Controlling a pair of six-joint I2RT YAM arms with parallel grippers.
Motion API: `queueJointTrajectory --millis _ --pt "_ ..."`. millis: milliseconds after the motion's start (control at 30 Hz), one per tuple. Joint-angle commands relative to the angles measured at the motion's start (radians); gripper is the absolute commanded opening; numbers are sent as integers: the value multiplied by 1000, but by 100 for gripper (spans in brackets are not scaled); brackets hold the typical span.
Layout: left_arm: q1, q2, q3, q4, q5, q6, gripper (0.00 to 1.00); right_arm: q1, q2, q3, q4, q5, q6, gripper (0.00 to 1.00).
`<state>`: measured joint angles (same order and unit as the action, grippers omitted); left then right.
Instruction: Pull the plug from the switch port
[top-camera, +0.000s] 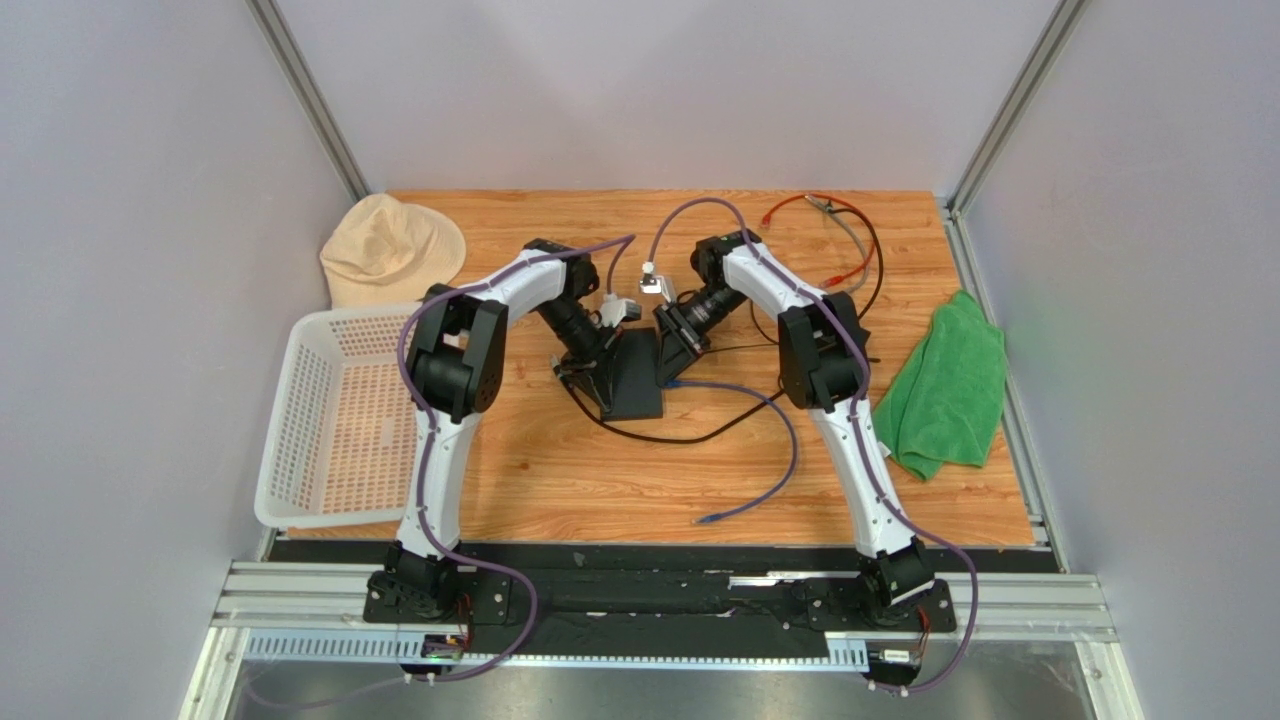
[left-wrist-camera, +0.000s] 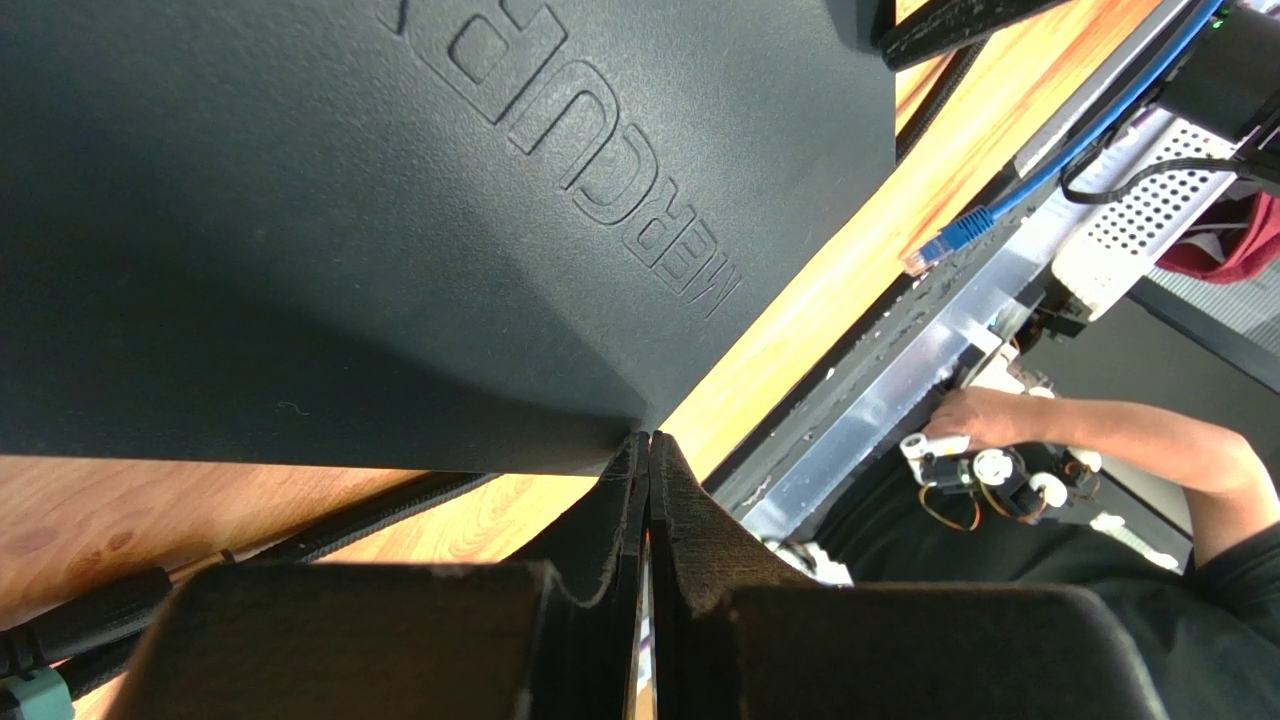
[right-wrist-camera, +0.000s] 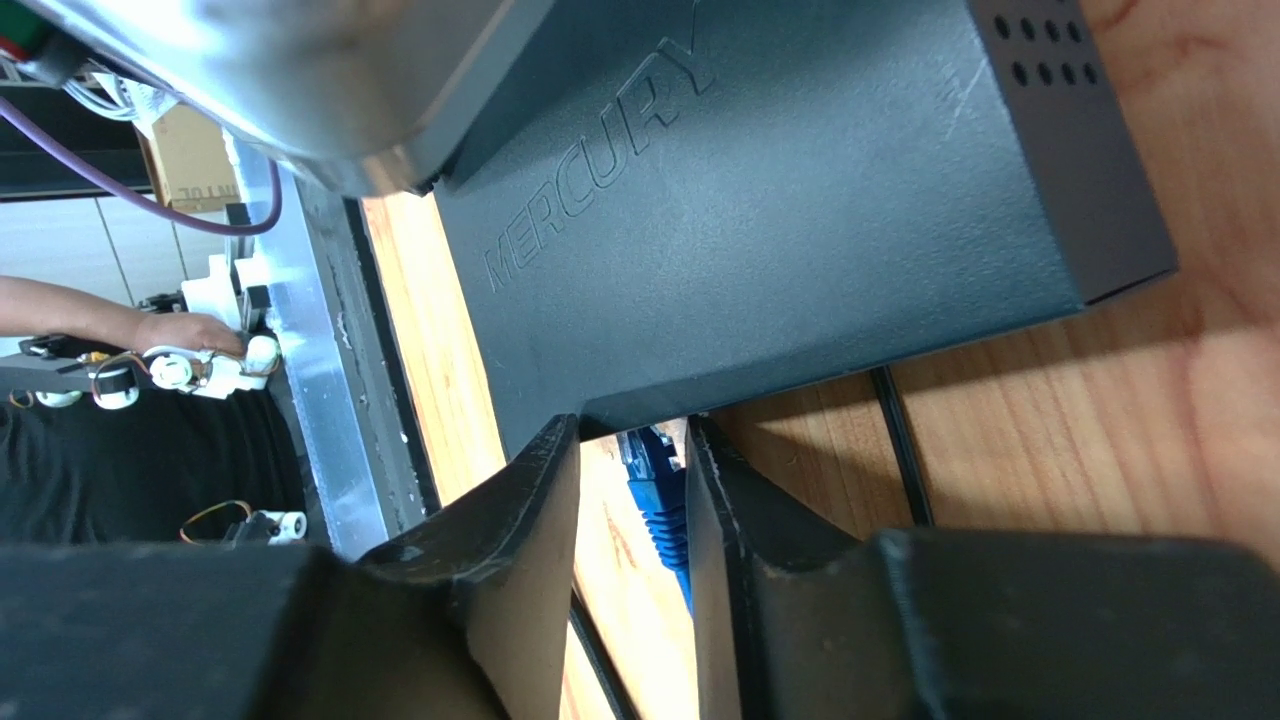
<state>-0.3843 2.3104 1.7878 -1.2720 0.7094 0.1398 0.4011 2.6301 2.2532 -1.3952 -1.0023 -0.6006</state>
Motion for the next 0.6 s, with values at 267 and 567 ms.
queueJointTrajectory --millis 267,567 --pt "-8 43 -21 103 -160 52 7 -5 80 40 -208 68 -100 33" --pt "-8 40 -25 108 -160 50 7 -18 76 37 -274 22 -194 33"
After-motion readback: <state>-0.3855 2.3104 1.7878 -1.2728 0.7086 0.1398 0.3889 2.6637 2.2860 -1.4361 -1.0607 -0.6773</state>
